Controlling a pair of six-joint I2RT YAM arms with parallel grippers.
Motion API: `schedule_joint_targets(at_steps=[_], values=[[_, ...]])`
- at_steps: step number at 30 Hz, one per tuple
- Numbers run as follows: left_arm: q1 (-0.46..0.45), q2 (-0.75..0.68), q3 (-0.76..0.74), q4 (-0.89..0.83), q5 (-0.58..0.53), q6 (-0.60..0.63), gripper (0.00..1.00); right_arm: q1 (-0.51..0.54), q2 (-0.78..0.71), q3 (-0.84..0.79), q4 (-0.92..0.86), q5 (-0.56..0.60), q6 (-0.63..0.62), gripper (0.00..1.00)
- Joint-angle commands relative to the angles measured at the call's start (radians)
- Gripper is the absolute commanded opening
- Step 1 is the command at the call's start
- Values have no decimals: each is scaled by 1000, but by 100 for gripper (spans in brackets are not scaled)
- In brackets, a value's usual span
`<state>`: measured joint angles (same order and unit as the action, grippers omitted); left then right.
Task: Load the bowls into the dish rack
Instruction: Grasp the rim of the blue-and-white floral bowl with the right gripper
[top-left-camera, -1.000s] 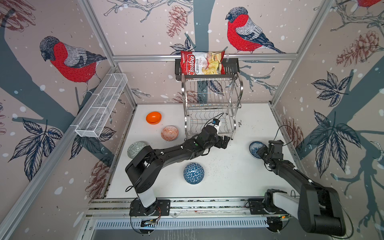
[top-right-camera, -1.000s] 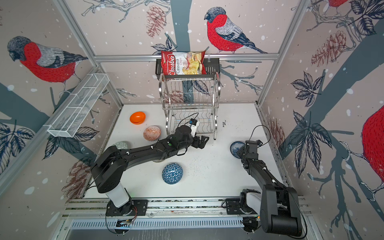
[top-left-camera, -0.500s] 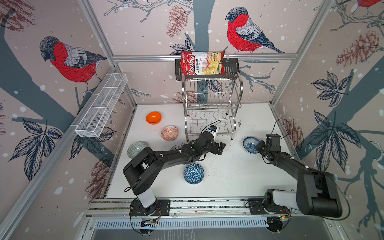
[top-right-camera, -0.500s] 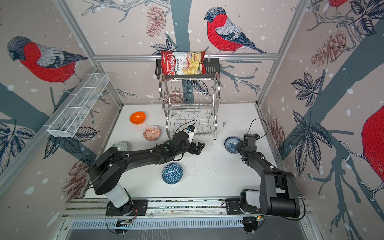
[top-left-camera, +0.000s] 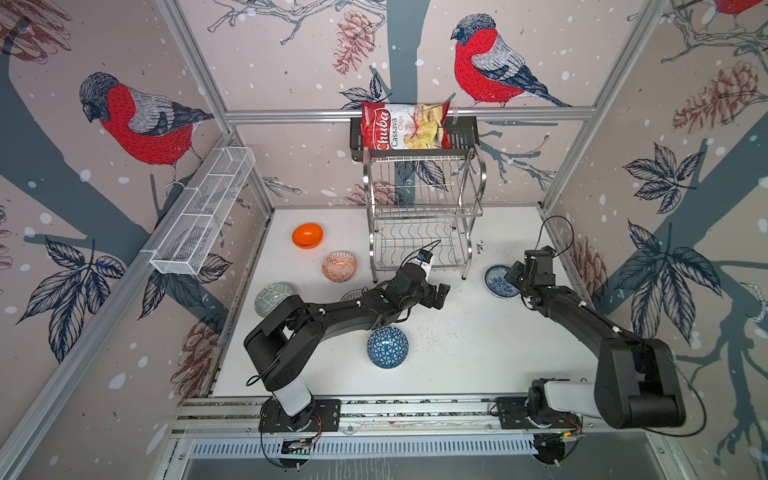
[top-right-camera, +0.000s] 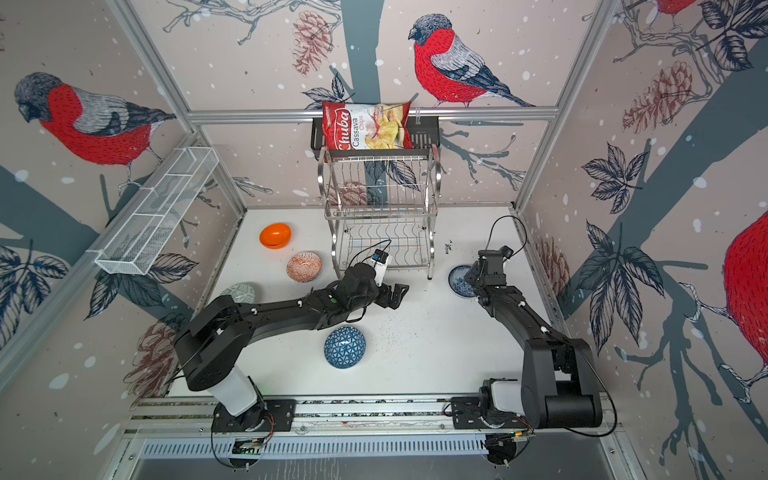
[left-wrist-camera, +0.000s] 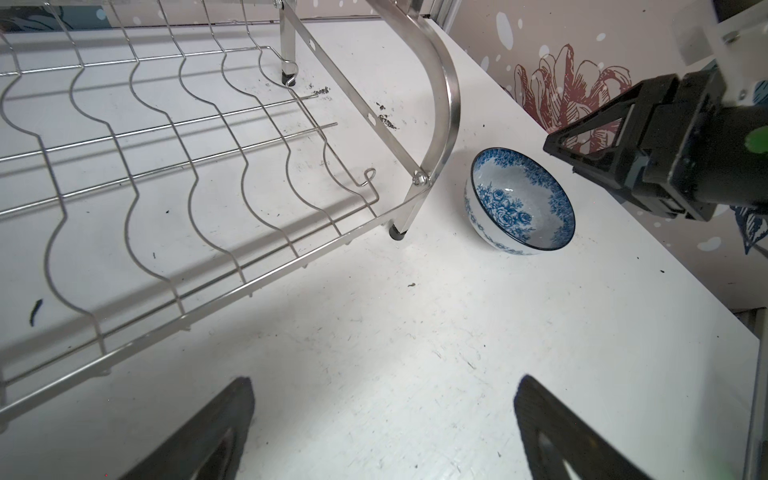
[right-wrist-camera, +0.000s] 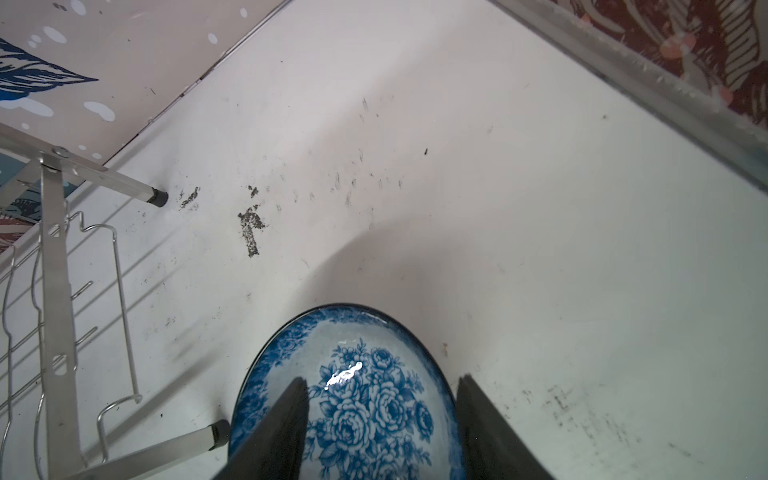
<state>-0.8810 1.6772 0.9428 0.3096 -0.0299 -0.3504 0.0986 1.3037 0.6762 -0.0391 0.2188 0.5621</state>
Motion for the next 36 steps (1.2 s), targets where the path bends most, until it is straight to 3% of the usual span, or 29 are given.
schedule_joint_targets(at_steps=[1, 7, 11, 16, 29, 36], values=[[-1, -12, -6, 35, -20, 21, 98, 39, -36, 15, -69, 121, -33, 65], [1, -41, -28, 48, -58, 11, 98, 171, -29, 42, -97, 154, -98, 70], [1, -53, -31, 42, -67, 16, 98, 258, 12, 47, -90, 151, -134, 70], [2, -64, -33, 42, -68, 16, 98, 340, 91, 75, -134, 228, -145, 66], [2, -71, -32, 37, -69, 22, 98, 357, 227, 83, -80, 248, -140, 42], [2, -63, -32, 42, -52, 27, 98, 351, 276, 102, -69, 255, -148, 34]])
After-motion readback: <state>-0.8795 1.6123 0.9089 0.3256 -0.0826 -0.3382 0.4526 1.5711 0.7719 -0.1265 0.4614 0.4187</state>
